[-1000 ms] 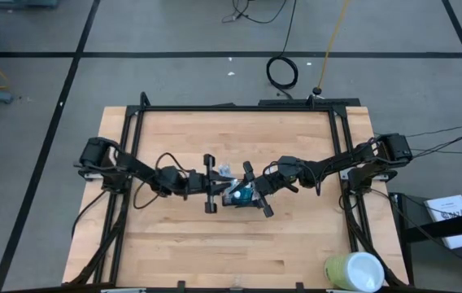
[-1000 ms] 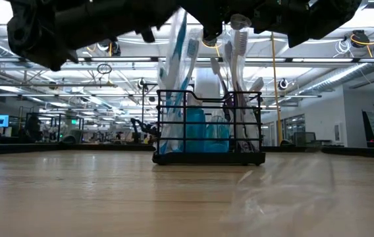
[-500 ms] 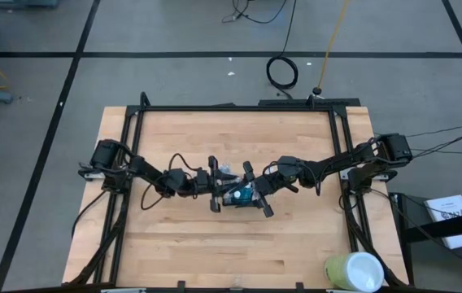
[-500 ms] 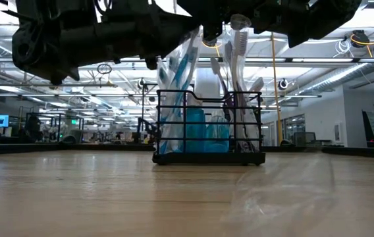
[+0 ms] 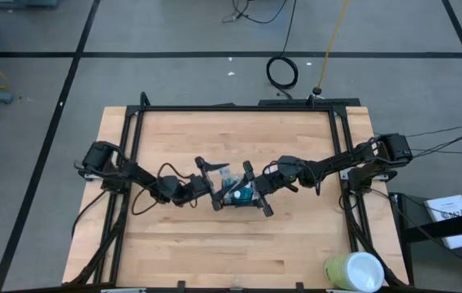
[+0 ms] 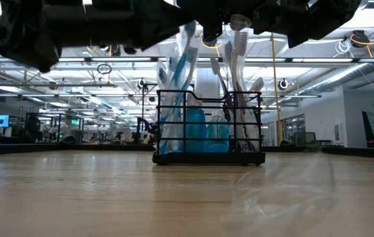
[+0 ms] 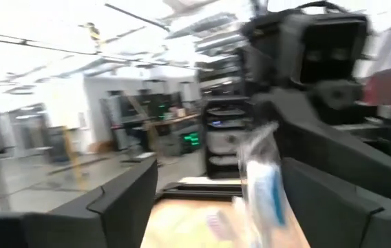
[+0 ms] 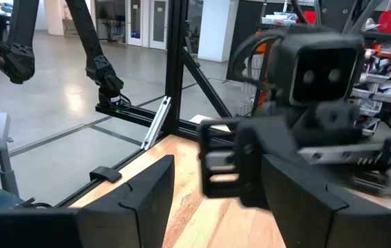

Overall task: Pick & Place toothbrushing station
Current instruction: Put the toothbrush into the left section of the wire organizer, then return to Home Position

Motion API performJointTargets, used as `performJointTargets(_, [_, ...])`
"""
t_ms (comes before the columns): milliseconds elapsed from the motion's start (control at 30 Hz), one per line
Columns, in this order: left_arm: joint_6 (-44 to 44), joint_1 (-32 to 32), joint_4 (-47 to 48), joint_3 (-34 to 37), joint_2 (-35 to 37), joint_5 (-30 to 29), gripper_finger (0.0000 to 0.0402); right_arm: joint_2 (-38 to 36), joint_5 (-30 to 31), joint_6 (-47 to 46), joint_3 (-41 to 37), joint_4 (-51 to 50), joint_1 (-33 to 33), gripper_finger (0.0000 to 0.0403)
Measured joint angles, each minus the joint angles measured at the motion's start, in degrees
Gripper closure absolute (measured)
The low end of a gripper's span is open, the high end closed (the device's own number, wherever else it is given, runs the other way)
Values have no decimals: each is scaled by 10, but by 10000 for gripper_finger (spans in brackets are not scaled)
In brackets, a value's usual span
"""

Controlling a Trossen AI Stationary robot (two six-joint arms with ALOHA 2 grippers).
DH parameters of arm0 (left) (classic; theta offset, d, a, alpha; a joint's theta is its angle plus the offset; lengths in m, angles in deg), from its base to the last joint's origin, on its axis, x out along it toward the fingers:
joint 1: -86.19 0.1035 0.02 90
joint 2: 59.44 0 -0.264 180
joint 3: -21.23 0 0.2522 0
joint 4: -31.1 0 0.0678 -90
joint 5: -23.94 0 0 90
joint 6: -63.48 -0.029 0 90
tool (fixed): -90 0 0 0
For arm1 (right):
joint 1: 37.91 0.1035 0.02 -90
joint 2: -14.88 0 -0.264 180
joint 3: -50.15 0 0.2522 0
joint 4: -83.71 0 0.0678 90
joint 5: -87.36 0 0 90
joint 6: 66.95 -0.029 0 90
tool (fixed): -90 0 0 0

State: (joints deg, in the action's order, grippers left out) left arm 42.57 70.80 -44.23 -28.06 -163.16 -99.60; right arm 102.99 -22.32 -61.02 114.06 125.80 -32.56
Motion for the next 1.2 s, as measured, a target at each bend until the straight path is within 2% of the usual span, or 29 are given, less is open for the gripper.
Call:
performJointTargets(133, [-8, -9, 56, 0, 33, -64, 79, 0, 0, 0, 0, 0, 0, 192])
performJointTargets(300, [76, -6, 184, 0, 57, -70, 102, 0, 0, 0, 0, 0, 0, 192])
performJointTargets(467, [120, -4, 239, 0, 58, -70, 166, 0, 0, 0, 0, 0, 0, 192])
performJointTargets(667, [96, -16, 234, 0, 58, -41, 278, 0, 0, 0, 0, 0, 0, 192])
performJointTargets(767, [84, -30, 221, 0, 77, -40, 316, 0, 0, 0, 0, 0, 0, 192])
performJointTargets(900, [95, -47, 249, 0, 125, -55, 349, 0, 0, 0, 0, 0, 0, 192])
performJointTargets(1200, [116, -88, 469, 0, 277, -58, 389, 0, 0, 0, 0, 0, 0, 192])
